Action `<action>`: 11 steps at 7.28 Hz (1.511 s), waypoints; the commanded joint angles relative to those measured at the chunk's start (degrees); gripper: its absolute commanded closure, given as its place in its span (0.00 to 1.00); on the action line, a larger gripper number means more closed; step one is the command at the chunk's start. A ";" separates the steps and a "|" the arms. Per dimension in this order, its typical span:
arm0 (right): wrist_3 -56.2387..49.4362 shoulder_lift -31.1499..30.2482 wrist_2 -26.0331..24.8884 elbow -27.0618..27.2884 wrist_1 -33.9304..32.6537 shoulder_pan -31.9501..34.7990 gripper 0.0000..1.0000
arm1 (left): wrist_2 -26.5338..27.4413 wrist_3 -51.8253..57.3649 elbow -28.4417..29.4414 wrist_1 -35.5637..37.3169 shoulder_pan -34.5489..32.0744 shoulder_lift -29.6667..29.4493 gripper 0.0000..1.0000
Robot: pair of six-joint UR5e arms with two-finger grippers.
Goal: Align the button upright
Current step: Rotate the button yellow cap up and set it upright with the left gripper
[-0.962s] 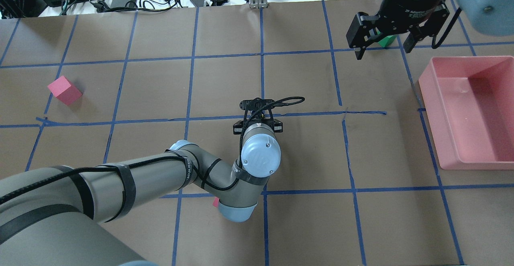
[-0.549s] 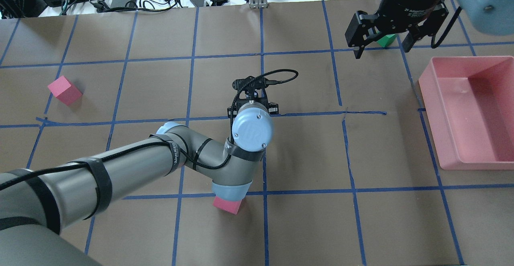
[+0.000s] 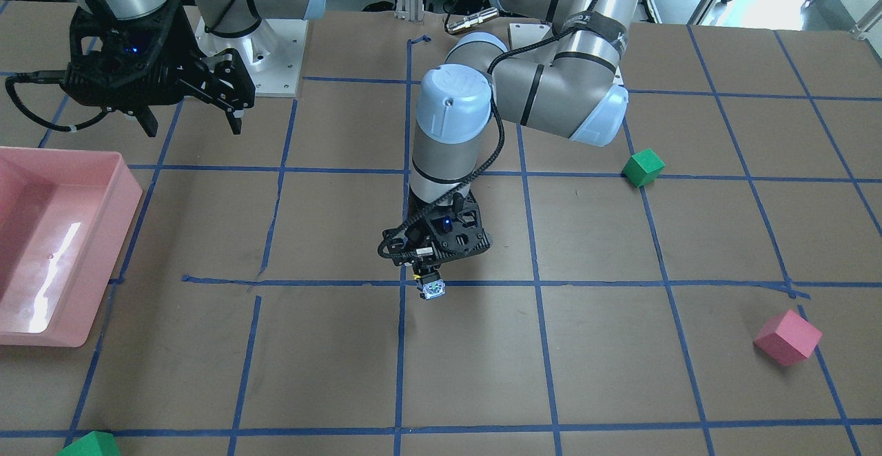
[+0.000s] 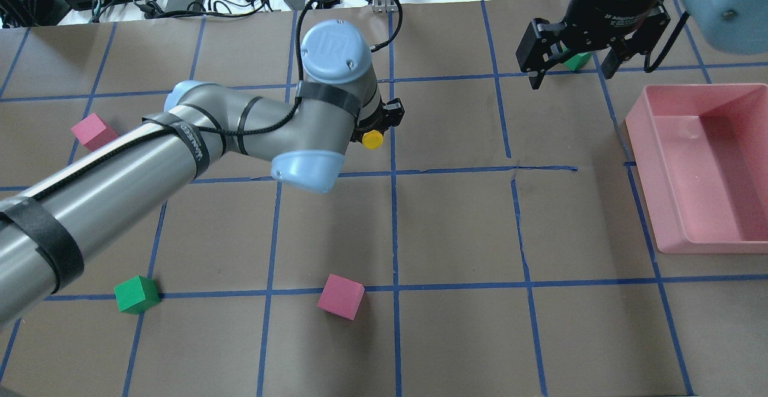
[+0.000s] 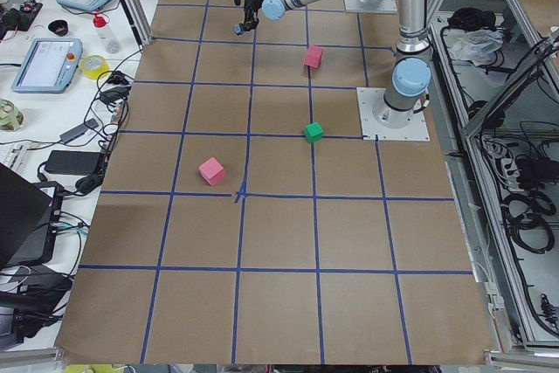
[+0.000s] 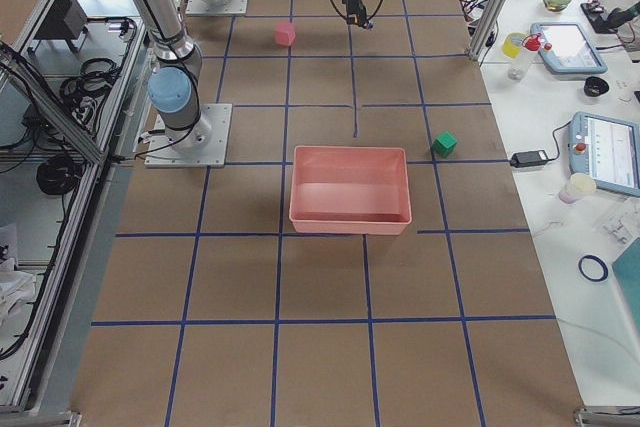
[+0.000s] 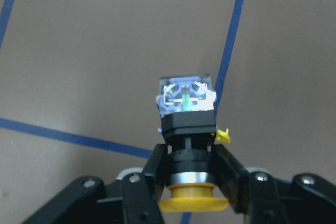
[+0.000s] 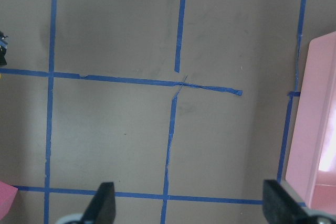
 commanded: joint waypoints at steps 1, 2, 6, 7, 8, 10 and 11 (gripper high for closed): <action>0.20 0.09 -0.47 0.15 0.20 -0.14 0.00 | -13.22 -14.16 4.84 -11.15 4.86 -2.14 1.00; 0.29 0.00 -0.39 0.15 0.29 -0.05 0.00 | -19.28 -17.29 5.11 -11.50 6.10 -4.24 1.00; 0.02 0.00 -0.30 0.41 -0.06 0.04 0.00 | -30.57 -20.93 4.06 -12.39 9.01 -11.10 1.00; 0.37 -0.09 -0.47 0.41 0.11 0.04 0.00 | -30.94 -19.18 3.97 -12.47 9.27 -11.64 1.00; 0.55 0.09 -0.48 0.41 0.02 -0.05 0.00 | -32.43 -19.08 4.06 -12.48 9.28 -12.34 1.00; 0.46 0.00 -0.48 0.50 0.20 0.04 0.00 | -31.65 -18.99 4.15 -12.39 9.89 -12.09 0.25; 0.11 0.00 -0.48 0.50 0.02 0.04 0.00 | -31.65 -18.99 4.06 -12.30 9.89 -11.56 0.00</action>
